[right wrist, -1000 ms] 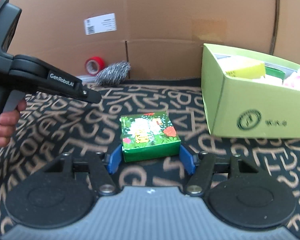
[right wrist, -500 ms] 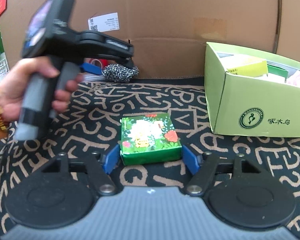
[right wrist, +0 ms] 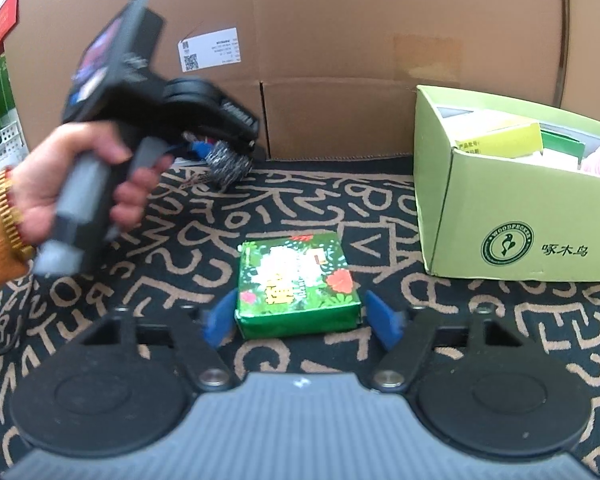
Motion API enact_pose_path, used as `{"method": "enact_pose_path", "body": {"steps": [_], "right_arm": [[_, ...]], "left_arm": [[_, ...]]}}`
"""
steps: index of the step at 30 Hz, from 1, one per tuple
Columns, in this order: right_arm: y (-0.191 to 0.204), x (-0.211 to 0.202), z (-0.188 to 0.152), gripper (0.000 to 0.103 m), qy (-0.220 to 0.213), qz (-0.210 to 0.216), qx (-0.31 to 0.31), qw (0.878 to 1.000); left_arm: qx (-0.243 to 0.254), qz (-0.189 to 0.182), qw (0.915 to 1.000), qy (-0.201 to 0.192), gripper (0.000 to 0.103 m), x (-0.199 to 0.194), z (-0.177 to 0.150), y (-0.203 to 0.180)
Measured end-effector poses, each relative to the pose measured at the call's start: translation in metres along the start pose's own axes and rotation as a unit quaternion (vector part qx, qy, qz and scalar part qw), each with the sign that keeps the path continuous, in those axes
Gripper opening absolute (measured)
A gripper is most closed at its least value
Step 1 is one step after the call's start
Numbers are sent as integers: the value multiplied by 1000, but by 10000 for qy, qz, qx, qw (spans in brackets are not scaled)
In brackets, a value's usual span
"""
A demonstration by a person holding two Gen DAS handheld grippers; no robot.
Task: Organize objects
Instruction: 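Carry the steel wool and small green box over the lime-green box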
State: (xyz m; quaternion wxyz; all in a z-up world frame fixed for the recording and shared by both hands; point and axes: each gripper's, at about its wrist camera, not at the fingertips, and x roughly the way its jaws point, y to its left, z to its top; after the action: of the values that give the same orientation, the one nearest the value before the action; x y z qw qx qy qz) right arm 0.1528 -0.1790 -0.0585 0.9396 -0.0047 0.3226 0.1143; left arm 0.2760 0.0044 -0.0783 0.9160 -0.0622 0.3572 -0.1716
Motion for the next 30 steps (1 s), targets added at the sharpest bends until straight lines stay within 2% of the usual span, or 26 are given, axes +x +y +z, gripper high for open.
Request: {"method": "enact_pose_path", "body": {"steps": [2, 5, 8, 11, 16, 20, 22, 25, 30], "right_arm": [[0, -3, -2, 63, 9, -10, -41, 10000], [1, -9, -6, 63, 46, -3, -95, 9999], [3, -13, -9, 65, 74, 24, -211, 9997], [5, -11, -8, 66, 67, 21, -317, 9995], [11, -1, -5, 68, 83, 2, -438, 9990], [10, -2, -6, 62, 64, 10, -436, 9990], [8, -5, -8, 62, 50, 17, -381, 9993], [7, -12, -12, 62, 16, 64, -337, 9994], [5, -27, -13, 61, -156, 119, -279, 9994]], "left_arm": [[283, -141, 9993, 202, 38, -17, -14, -4], [649, -331, 9968, 327, 46, -49, -37, -11], [711, -331, 9968, 172, 65, -78, -52, -4], [669, -257, 9974, 45, 69, -88, -59, -4], [506, 26, 9986, 125, 69, -86, -56, -7], [85, -88, 9994, 308, 69, -73, -56, -6], [96, -96, 9993, 359, 68, -66, -56, -9], [231, -99, 9991, 341, 46, -65, -56, -13], [192, -80, 9989, 409, 38, -70, -55, -18]]}}
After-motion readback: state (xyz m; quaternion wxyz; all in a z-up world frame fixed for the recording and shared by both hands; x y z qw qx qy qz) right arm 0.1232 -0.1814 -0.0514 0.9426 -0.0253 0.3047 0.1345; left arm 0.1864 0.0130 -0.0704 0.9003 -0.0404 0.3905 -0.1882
